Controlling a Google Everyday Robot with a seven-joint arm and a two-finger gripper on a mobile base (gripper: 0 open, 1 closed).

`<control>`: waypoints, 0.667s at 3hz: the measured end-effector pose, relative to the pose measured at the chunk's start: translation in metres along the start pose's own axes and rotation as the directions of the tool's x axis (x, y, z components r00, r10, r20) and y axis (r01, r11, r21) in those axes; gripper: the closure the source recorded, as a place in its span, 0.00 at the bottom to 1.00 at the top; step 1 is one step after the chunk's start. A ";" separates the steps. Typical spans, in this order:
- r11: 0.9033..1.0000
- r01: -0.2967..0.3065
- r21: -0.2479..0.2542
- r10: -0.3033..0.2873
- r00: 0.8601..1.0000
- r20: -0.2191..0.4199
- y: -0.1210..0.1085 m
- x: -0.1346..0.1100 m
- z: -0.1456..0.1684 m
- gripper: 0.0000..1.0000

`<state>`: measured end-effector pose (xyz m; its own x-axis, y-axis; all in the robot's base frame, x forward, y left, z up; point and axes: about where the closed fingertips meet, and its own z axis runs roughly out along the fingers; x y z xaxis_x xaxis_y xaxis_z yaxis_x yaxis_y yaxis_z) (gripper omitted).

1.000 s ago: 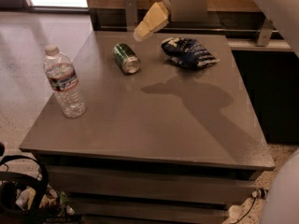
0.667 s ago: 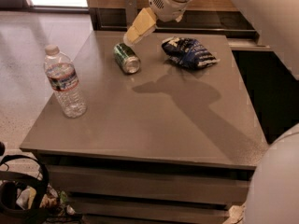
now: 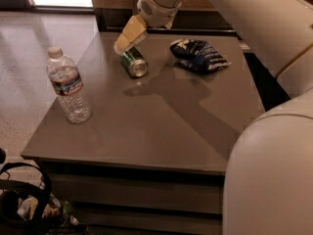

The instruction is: Place green can upright

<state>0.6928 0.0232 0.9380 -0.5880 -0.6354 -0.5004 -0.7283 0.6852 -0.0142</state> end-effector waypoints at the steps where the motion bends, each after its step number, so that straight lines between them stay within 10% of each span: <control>1: 0.999 0.016 -0.034 -0.018 0.999 -0.037 0.011 -0.013 0.025 0.00; 2: 0.998 0.006 -0.061 -0.010 0.998 -0.062 0.018 -0.020 0.049 0.00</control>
Offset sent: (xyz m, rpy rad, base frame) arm 0.0246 0.0612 -0.0461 -0.0093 0.1196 0.0389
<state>0.7084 0.0657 0.9054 -0.6015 -0.6633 -0.4453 -0.7521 0.6580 0.0357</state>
